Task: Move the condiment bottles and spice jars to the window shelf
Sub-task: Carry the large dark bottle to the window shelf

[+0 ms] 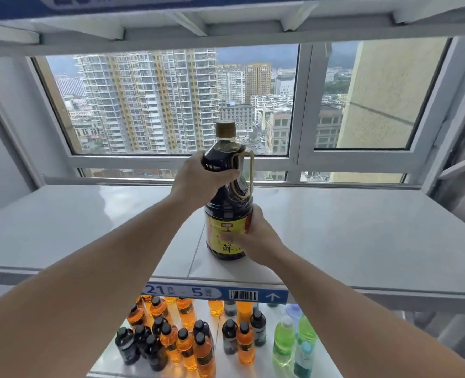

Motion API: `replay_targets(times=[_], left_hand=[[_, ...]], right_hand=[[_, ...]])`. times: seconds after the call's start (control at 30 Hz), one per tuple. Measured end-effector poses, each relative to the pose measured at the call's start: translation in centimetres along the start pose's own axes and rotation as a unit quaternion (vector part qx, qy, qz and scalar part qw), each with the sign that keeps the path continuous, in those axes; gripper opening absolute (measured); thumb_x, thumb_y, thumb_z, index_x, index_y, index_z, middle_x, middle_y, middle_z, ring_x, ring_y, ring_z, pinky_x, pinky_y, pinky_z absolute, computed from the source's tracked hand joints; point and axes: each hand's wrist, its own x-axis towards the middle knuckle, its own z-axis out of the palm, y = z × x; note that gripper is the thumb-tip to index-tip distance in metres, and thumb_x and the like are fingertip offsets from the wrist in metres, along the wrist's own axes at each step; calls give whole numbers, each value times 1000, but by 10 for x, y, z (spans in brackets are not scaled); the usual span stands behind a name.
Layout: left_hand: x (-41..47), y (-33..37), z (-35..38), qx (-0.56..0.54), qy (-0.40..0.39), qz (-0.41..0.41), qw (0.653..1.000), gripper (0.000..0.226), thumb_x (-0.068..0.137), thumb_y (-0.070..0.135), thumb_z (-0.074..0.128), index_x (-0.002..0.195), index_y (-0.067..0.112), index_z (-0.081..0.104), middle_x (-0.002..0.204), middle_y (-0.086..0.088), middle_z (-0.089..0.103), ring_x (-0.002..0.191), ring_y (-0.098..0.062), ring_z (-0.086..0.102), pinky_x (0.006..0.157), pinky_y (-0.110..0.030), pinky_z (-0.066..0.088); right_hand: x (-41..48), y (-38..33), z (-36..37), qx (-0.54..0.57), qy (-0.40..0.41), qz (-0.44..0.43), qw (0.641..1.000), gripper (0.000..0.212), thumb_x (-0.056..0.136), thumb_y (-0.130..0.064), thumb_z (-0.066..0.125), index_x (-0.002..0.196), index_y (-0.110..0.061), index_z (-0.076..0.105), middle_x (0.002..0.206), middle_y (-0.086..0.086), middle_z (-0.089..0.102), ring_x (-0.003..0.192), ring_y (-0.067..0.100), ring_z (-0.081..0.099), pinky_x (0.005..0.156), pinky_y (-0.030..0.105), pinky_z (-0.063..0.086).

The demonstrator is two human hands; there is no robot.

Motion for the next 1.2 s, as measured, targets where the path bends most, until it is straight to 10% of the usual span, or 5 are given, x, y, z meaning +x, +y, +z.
replay_targets(times=[0.47,0.67,0.83,1.0,1.2], left_hand=[[-7,-17,27,-38,57,30,997,44,80,50,77,117,33,59,104,15,68,101,-14,66,79,-29,55],[-42,-50,40,-34,78,13,996,75,77,56,78,140,32,46,130,7,54,122,-17,57,102,-42,53],[-82,-69,47,-13,102,15,995,41,91,35,72,123,19,52,115,3,54,105,-17,57,94,-40,54],[-118,-72,49,8,-13,63,998,8,94,20,65,101,16,65,95,0,68,89,-17,64,70,-16,44],[-176,-72,47,93,-191,140,967,5,94,32,63,97,30,65,89,15,68,82,-9,65,72,-34,57]], right_hand=[[6,6,-6,-31,17,12,999,75,88,-22,81,148,-24,36,144,-4,54,132,22,53,103,36,50],[-20,38,-12,-161,81,-14,984,55,93,-34,70,141,-17,49,133,2,57,117,19,58,87,25,51],[-55,60,-24,-282,127,-49,950,37,94,-33,64,126,-15,61,118,3,62,110,22,57,95,33,49],[-110,80,-34,-318,180,-20,931,25,93,-30,62,113,-15,63,107,2,60,103,23,56,86,31,45],[-204,89,-24,-359,162,107,913,33,97,-42,53,118,-18,56,117,4,59,111,25,55,91,39,49]])
